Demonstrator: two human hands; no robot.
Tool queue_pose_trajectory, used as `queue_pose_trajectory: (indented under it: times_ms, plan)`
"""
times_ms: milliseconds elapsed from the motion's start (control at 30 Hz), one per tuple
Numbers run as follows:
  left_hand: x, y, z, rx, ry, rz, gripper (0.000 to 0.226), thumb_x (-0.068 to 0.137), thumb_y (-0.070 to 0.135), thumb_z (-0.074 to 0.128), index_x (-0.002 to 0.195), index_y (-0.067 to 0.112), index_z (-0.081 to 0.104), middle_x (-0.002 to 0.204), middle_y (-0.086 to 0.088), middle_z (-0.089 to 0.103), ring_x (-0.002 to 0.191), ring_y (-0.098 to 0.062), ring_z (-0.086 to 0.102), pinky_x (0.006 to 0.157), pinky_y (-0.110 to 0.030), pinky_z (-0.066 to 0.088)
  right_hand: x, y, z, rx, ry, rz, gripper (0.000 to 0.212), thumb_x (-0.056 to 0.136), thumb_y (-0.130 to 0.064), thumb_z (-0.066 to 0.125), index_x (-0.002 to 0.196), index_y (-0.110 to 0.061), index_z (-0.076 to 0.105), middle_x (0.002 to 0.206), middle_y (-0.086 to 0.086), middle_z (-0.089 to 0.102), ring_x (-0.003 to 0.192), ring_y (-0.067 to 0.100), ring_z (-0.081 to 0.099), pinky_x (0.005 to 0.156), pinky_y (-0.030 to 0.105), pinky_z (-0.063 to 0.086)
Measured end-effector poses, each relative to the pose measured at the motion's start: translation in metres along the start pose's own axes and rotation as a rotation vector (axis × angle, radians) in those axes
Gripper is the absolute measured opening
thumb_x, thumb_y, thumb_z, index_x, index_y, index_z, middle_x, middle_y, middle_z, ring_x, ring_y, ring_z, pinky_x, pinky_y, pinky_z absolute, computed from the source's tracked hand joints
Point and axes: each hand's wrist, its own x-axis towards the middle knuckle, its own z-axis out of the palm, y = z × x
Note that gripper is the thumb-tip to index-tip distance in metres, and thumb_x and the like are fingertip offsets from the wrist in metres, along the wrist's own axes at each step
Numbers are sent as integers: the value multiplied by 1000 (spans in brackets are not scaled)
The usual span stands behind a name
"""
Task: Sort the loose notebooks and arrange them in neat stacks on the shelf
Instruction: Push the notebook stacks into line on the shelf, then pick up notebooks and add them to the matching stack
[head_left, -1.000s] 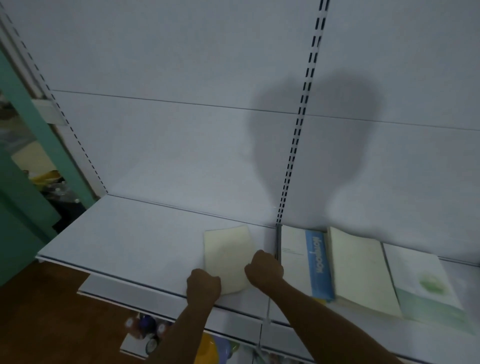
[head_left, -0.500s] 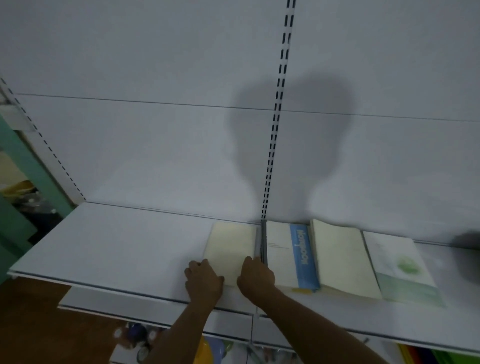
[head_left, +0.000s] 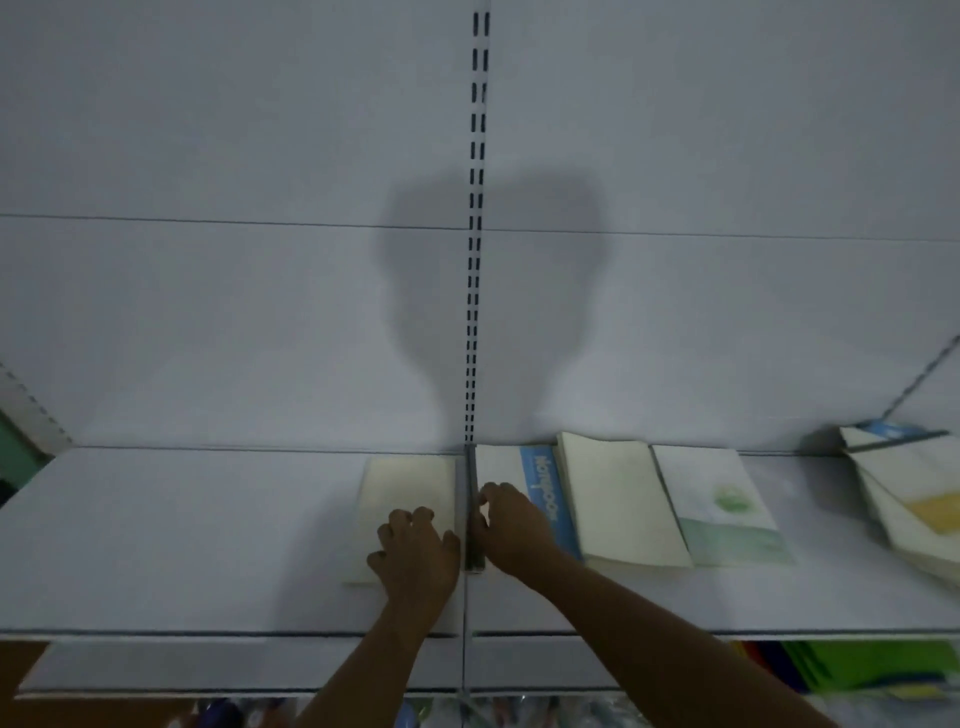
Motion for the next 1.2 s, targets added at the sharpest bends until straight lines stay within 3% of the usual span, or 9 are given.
queue_pose_trajectory:
  times_ms: [267, 467, 667, 867, 1033, 1200]
  plan:
    - [-13, 113, 9, -243, -85, 258, 37, 90, 35, 54, 122, 16, 56, 121, -9, 56, 112, -26, 55, 92, -40, 48, -13, 94, -100, -84, 204, 194, 31, 93, -34, 46, 117, -17, 55, 115, 5, 58, 107, 23, 57, 88, 31, 44]
    - [-45, 203, 21, -159, -267, 474, 45, 87, 46, 55, 123, 20, 54, 125, -4, 53, 115, -22, 52, 95, -38, 47, -40, 186, -177, -344, 342, 328, 42, 92, -44, 41, 122, -17, 53, 115, 5, 59, 107, 24, 55, 88, 36, 45]
    - [-88, 282, 49, -127, -348, 558, 48, 86, 48, 55, 126, 21, 53, 126, -4, 55, 116, -21, 54, 97, -36, 47, -83, 283, -233, -391, 401, 550, 42, 91, -42, 42, 122, -15, 52, 117, 8, 58, 111, 27, 53, 90, 37, 42]
    - [-131, 347, 96, -139, -403, 583, 44, 91, 43, 51, 127, 18, 52, 126, -3, 55, 115, -19, 54, 95, -30, 46, -122, 362, -264, -215, 439, 783, 36, 93, -40, 44, 113, -11, 50, 116, 10, 57, 111, 29, 55, 87, 36, 43]
    - [-160, 388, 131, -176, -400, 567, 35, 90, 37, 53, 118, 17, 56, 116, -4, 60, 104, -19, 58, 89, -31, 50, -138, 416, -278, 21, 466, 975, 58, 92, -54, 43, 119, -4, 53, 117, 10, 61, 109, 30, 59, 89, 37, 46]
    - [-171, 391, 148, -196, -369, 559, 24, 88, 36, 54, 106, 20, 59, 106, 1, 62, 95, -15, 60, 82, -28, 49, -127, 426, -277, 32, 428, 1022, 66, 81, -62, 56, 118, -7, 59, 114, 8, 62, 106, 27, 60, 87, 36, 50]
